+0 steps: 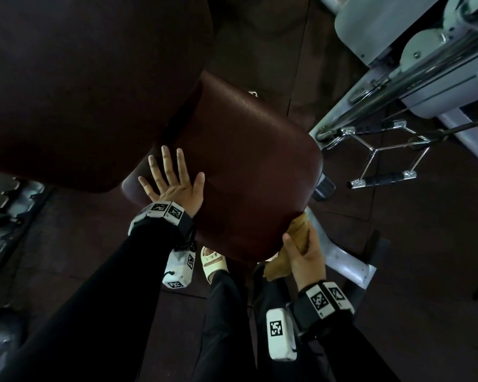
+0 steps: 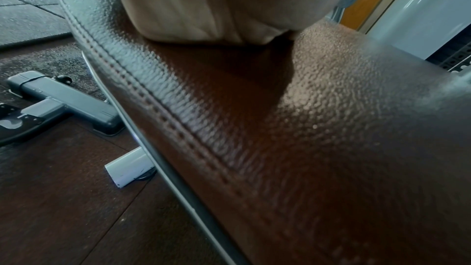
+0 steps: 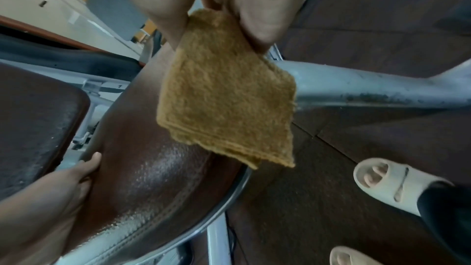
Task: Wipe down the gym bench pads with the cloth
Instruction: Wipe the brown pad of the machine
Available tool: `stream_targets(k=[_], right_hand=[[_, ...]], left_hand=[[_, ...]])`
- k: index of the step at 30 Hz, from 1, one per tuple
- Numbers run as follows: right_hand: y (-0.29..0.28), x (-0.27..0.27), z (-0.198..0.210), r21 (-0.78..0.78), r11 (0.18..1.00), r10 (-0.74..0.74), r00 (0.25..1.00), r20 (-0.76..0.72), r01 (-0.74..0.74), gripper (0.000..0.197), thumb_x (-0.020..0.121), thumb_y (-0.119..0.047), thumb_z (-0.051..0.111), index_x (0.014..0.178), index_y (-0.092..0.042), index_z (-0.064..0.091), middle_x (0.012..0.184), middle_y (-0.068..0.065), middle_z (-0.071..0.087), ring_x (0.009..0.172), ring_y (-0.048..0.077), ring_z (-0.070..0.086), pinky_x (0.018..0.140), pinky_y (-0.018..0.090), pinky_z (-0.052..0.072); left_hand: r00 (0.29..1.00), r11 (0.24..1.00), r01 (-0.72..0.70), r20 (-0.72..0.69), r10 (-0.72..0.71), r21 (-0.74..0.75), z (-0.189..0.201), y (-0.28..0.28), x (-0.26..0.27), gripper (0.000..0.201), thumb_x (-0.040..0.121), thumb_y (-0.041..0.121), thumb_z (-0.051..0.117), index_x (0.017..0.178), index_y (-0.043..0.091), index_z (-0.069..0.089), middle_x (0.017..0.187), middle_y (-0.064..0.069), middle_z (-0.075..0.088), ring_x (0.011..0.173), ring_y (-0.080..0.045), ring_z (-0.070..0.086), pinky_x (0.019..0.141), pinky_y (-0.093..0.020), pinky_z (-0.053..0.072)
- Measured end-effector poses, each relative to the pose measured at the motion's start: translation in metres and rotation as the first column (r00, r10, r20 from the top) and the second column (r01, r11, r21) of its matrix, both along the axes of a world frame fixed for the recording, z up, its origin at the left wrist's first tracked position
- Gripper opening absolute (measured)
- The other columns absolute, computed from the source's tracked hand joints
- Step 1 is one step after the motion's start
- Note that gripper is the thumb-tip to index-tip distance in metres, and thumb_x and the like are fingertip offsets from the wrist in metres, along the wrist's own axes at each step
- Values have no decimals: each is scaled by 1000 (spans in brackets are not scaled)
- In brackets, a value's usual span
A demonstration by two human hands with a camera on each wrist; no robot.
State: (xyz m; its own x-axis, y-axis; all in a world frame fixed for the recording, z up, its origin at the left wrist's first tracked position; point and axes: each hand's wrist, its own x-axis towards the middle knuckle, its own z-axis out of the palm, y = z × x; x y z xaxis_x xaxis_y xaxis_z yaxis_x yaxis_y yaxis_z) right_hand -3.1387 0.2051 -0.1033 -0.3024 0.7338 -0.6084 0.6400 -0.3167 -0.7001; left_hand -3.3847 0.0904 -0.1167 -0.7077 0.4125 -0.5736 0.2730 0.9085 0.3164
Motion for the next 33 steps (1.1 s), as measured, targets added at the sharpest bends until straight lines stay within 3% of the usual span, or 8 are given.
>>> stream_targets(k=[3, 7, 9, 14, 21, 25, 28, 33], right_hand=[[11, -4, 12, 107, 994, 21, 999, 28, -24, 65, 85, -28, 66, 141, -30, 35, 130, -13, 47, 122, 4, 44, 100, 21, 35], [10, -22, 29, 271, 946, 193, 981, -23, -180, 67, 85, -26, 66, 143, -32, 32, 134, -17, 46, 123, -5, 42, 96, 1, 31], [6, -35, 32, 251, 919, 325, 945, -44, -305, 70, 85, -28, 65, 144, -35, 28, 140, -13, 44, 130, 0, 38, 105, 10, 32], [2, -58, 34, 59, 799, 601, 797, -61, -598, 70, 88, -32, 61, 147, -29, 23, 153, -19, 12, 141, 7, -13, 111, 21, 6], [58, -46, 37, 384, 682, 657, 752, 54, -623, 34, 93, -13, 54, 127, -17, 56, 143, -11, 38, 141, 15, 25, 112, 14, 21], [101, -70, 23, 415, 480, 754, 605, 255, -773, 51, 94, -23, 53, 142, -14, 38, 157, 2, 15, 145, 27, 6, 116, 51, 12], [115, -93, 10, 351, 321, 802, 449, 394, -880, 64, 93, -40, 49, 148, -21, 22, 159, 0, 0, 145, 24, -4, 114, 52, -2], [116, -93, -5, 307, 236, 797, 365, 481, -922, 68, 94, -51, 36, 150, -28, 3, 156, -9, -17, 144, 16, -16, 114, 48, -11]], left_hand=[[1000, 1000, -5, -18, 5, 15, 0, 0, 1, 66, 94, 60, 7, 142, 34, -30, 147, 7, -44, 135, -20, -40, 106, -52, -26], [998, 1000, -14, -56, 15, 20, -5, 1, 1, 67, 95, 59, 10, 145, 33, -26, 150, 6, -38, 137, -21, -37, 105, -51, -25], [996, 999, -13, -89, 16, 36, -8, 0, 3, 67, 95, 59, 10, 146, 32, -23, 152, 6, -35, 138, -22, -35, 105, -50, -26], [970, 994, -39, -235, 63, 102, -7, -4, 10, 67, 97, 51, 25, 152, 26, -4, 160, 2, -15, 145, -23, -18, 112, -51, -16], [898, 919, -294, -253, 360, 262, 24, 14, 96, 65, 94, 45, 32, 149, 12, 23, 158, -7, 19, 146, -21, 16, 117, -54, -1], [871, 887, -372, -227, 435, 274, 36, 59, 156, 70, 89, 62, 32, 147, 25, 28, 157, 1, 22, 145, -17, 18, 114, -54, 0], [863, 880, -433, -192, 467, 193, 28, 81, 176, 70, 88, 67, 37, 147, 29, 29, 159, 2, 15, 147, -17, 12, 115, -55, 2], [816, 853, -451, -267, 513, 262, 9, 81, 184, 54, 95, 41, 47, 146, 25, 36, 156, -6, 25, 145, -25, 19, 115, -58, 17]])
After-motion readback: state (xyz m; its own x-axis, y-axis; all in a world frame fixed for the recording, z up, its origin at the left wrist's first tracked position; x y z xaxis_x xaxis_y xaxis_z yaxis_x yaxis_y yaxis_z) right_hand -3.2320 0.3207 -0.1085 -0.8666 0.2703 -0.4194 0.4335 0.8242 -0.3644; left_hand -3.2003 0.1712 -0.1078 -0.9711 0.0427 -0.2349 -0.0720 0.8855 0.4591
